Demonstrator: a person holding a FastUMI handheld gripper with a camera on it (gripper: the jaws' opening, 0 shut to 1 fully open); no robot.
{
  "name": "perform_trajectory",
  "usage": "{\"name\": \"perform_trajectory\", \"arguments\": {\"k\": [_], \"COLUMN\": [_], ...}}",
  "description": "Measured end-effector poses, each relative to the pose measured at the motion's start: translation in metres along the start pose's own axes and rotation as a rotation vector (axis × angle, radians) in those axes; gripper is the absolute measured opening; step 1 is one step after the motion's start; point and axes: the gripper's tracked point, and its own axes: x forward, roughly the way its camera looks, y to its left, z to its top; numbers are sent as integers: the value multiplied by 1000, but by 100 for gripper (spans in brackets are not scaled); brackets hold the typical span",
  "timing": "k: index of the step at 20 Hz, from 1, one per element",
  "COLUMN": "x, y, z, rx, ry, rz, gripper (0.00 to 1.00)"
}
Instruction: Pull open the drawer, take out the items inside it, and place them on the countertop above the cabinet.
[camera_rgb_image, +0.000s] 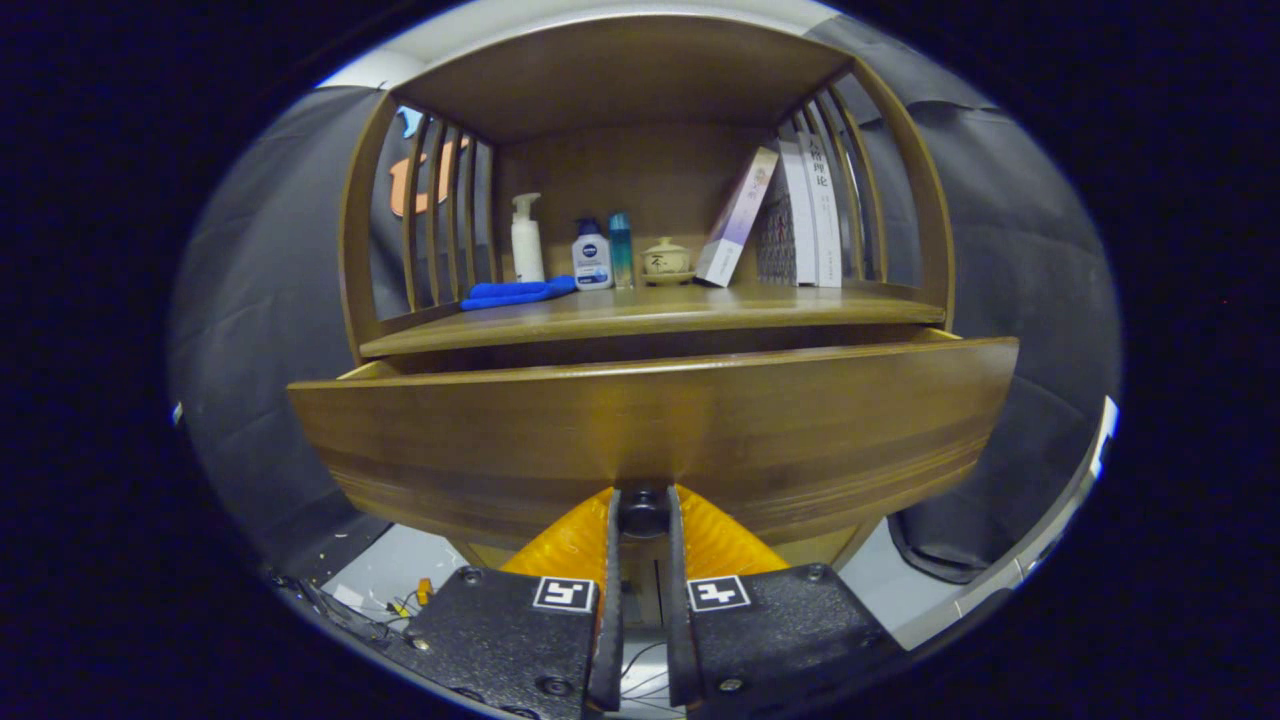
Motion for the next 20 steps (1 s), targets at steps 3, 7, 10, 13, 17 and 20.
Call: {"name": "perform_trajectory", "arguments": {"k": [3,7,10,13,17,20], "x": [-13,-33,-43,-56,-70,-77], "y": [0,-1,0,0,3,3], "z": [-6,-15,-21,-27,-35,-38], "rx": [1,-11,-14,-22,-35,-39], "ry": [3,10,27,25,30,38], "rz": [0,10,19,25,47,66], "gripper": [21,21,21,21,21,21]}}
